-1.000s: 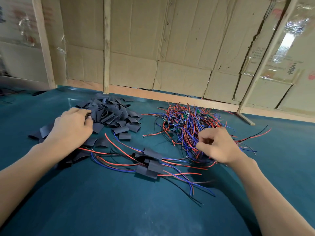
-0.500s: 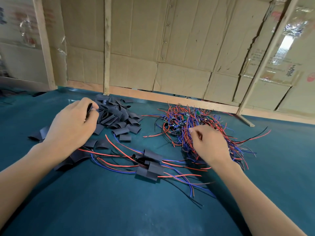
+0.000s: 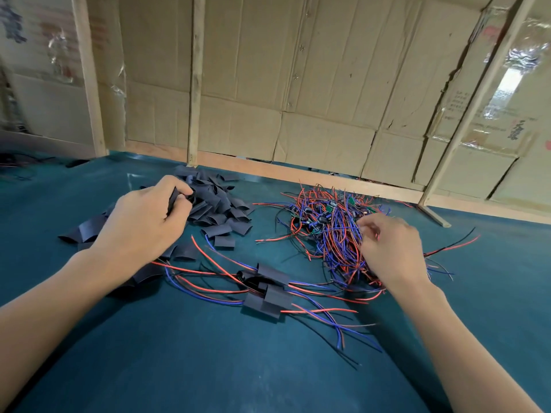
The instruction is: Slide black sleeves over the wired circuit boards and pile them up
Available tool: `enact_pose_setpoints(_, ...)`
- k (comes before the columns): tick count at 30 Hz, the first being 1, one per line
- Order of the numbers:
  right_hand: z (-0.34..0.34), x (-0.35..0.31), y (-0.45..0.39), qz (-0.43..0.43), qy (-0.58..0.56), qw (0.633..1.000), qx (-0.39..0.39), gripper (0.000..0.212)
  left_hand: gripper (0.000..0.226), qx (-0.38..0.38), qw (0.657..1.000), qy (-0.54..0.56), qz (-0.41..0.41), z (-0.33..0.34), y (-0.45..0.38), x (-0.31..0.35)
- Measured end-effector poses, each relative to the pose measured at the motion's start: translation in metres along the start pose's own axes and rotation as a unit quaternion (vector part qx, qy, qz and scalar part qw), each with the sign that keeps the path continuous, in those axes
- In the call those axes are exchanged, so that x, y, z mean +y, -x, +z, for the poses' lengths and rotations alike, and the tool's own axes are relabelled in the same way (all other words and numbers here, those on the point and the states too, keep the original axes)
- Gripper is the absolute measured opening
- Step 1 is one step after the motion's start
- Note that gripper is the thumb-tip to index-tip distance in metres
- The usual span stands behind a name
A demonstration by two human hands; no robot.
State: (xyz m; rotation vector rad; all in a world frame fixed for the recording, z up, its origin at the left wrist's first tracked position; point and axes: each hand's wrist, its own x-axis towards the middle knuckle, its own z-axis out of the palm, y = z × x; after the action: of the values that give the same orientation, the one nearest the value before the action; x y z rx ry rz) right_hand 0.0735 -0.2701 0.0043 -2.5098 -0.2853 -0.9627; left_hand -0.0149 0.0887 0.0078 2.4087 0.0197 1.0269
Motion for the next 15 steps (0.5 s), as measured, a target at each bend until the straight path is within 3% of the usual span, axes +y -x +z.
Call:
enact_pose_setpoints(5,0.003,0.001,0.000,0.023,-0.067,0.997,-0.040,0.029,0.025,-0.025,0.998,0.050,0.036,0.005,0.002,0.000)
enact_pose_setpoints(9,-0.001,-0.005,0.005,0.040,-0.218,0.973,0.069,0.029,0.030,-0.017,0.995,0.034,0.089,0.004,0.001,-0.002)
enact_pose_setpoints(15,-0.012,-0.028,0.006,-0.027,-0.307,0.941,0.138,0.023,0.035,-0.022,0.989,0.023,0.145,0.002,0.006,0.014)
